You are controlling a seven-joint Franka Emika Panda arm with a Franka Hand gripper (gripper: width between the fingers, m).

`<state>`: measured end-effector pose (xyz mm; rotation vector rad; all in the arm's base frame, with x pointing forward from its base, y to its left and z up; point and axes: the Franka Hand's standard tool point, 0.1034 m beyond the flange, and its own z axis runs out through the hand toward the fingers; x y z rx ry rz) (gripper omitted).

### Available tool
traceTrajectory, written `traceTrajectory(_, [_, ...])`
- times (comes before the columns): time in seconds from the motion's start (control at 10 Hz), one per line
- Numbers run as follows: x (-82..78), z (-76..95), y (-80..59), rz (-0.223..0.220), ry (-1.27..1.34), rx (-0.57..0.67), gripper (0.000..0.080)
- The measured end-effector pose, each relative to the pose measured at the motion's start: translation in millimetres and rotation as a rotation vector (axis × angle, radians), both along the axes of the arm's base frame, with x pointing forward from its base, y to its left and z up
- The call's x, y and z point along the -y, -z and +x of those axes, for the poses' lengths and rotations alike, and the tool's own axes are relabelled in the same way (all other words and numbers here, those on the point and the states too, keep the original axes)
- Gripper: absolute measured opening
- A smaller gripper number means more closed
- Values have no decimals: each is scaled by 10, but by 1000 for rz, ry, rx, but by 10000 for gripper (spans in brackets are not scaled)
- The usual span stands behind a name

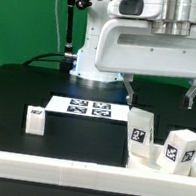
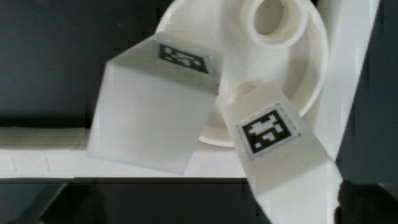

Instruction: Assemble stool

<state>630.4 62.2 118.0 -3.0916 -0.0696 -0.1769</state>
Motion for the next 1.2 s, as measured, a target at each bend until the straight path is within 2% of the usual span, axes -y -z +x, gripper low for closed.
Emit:
traceTrajectory(0.3, [1, -32, 37, -51, -267, 2, 649])
traceTrajectory(0.5, [78, -36, 83, -79, -481, -6, 649])
traceTrajectory(0.9, [103, -61, 154, -150, -820, -25, 649])
traceTrajectory(1.2, [132, -101, 252, -155, -891, -39, 649])
